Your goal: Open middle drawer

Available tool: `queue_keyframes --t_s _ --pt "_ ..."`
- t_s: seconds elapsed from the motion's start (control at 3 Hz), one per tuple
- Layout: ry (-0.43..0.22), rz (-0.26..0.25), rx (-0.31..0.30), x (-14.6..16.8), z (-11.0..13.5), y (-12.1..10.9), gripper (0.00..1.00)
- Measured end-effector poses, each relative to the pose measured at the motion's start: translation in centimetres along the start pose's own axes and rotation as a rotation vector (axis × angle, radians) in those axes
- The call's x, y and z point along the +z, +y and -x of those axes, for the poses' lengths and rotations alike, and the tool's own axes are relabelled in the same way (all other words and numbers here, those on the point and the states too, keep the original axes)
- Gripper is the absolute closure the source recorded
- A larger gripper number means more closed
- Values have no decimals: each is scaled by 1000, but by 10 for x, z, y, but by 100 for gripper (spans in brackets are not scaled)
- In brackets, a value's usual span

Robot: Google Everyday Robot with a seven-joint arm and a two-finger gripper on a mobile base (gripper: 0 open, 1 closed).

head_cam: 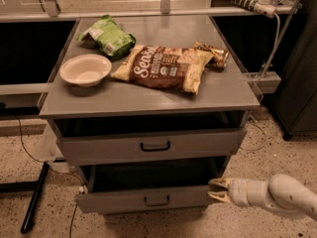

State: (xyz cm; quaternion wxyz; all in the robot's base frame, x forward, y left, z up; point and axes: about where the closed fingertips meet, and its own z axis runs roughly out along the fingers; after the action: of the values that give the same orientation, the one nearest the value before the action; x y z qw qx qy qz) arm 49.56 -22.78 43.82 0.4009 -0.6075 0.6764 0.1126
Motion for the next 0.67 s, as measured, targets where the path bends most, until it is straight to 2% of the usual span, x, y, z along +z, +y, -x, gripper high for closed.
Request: queue_keyframes --t_s 0.33,0.67 --pt "8 -30 -22 -16 5 9 100" --pt "8 -30 -22 -18 6 11 82"
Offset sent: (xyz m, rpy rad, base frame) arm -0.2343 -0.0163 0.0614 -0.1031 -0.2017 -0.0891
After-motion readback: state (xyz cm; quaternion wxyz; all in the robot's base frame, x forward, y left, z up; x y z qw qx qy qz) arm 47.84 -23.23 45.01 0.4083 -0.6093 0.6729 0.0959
